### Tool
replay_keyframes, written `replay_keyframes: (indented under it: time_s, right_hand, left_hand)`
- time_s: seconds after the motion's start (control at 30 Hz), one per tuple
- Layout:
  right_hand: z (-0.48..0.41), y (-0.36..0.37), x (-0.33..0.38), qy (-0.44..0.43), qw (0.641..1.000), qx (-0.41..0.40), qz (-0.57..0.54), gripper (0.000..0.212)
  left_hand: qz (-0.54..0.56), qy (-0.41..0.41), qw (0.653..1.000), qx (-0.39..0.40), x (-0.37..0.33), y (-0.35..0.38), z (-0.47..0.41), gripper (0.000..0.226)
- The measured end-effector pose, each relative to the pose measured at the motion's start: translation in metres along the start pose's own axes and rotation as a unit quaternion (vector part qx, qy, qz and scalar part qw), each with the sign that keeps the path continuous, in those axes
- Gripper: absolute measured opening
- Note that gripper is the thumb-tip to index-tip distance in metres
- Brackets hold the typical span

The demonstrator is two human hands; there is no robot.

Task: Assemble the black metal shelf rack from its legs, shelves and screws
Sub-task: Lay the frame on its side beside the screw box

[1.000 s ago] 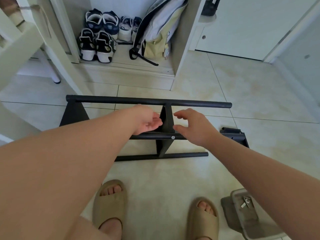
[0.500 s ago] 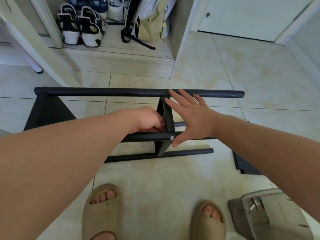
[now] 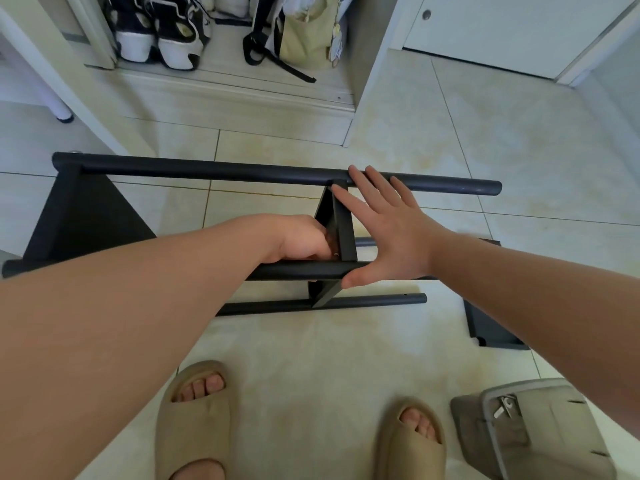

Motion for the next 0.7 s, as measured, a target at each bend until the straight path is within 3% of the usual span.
replay_keyframes:
  time_s: [0.37,0.7]
  right_hand:
    - [0.0048,0.0049,0.0000,-0.008,1.000,-0.016,0.005,0.128]
    - [0.0048,0.0073,-0.0014,-0.013,1.000,-0.025,0.008,0.128]
  left_hand:
    - [0.084,0.034,0.995,-0.038,0.0016,-0.0012,-0.0028,0.022]
    - [-0.009,0.011,0.998,-0.066,0.0020,-0.0032,-0.0043,0.012]
Point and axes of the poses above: each hand's wrist, its own z-axis away from the middle knuckle, its own y-axis out of the palm, x = y × z, the point moved 5 cm from there along -z, towards the middle knuckle, and after that the axes turned 14 degrees about -z, right-handed, at the moved point
